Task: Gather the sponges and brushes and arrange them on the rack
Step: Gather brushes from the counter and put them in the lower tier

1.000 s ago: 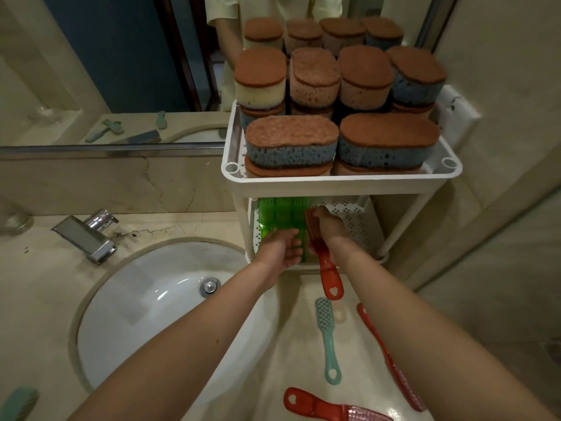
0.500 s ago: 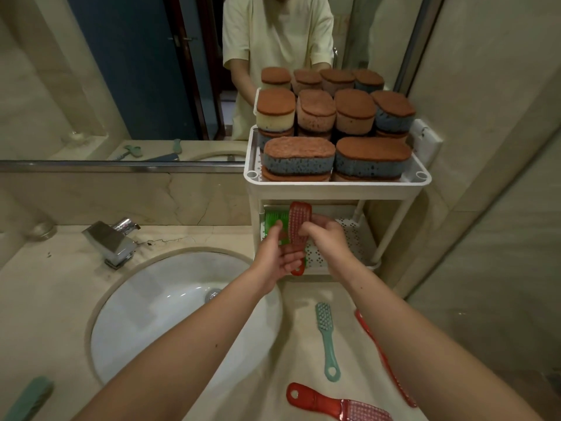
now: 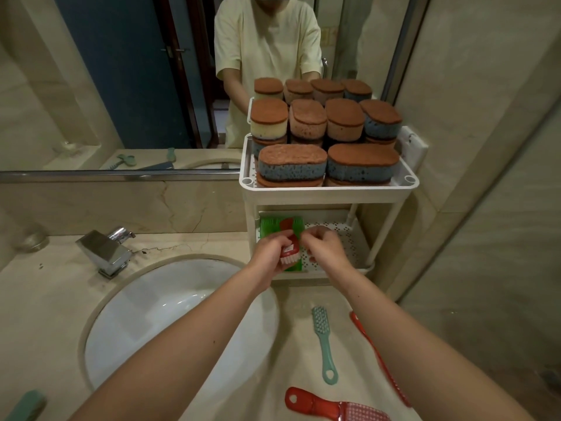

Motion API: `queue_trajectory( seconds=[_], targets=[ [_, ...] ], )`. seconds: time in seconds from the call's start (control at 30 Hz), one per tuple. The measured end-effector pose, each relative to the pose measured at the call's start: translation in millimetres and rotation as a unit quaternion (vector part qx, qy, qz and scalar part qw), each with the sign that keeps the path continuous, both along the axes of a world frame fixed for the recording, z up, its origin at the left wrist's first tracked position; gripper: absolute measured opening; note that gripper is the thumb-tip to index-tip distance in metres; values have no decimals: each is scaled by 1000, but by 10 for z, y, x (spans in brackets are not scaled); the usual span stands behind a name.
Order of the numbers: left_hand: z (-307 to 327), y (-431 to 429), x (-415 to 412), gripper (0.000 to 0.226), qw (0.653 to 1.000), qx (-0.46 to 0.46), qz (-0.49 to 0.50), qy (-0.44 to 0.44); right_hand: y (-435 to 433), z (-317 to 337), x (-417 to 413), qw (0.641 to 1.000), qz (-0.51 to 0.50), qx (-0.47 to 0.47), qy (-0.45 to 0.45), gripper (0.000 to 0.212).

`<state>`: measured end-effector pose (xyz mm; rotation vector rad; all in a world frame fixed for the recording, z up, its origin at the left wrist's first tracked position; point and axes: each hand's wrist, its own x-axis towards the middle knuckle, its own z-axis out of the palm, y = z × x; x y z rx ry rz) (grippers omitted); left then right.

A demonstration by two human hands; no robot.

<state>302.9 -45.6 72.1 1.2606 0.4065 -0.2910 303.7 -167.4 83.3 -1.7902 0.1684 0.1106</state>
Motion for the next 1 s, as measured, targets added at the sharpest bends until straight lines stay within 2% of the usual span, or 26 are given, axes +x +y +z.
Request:
queue_trajectory(
  seconds=[0.27, 0.4, 0.5, 0.57, 0.7, 0.8, 1.0],
  targets=[
    [-242, 96, 47, 46, 998, 68, -14, -10, -37, -246, 12, 990, 40, -53, 127, 18],
    [-300, 154, 72, 48, 997, 73, -16, -4, 12, -282, 92, 983, 53, -53, 167, 18],
    [-337, 217, 50, 51, 995, 89, -50, -19, 73, -310, 196, 979, 36, -57, 193, 14],
    [-362, 270, 1, 55, 986, 134, -92, -42, 110, -363, 276, 978, 25, -78, 192, 17],
    [-501, 378, -207, 59, 954, 240, -157, -82, 179, -510, 390, 982, 37, -71, 172, 19],
    [-636, 502, -374, 58, 911, 348, -169, -143, 255, -636, 455, 983, 39, -78, 159, 15],
    [-695, 662, -411, 54, 826, 489, -217, -175, 432, -715, 608, 964, 82, -209, 140, 22]
  ],
)
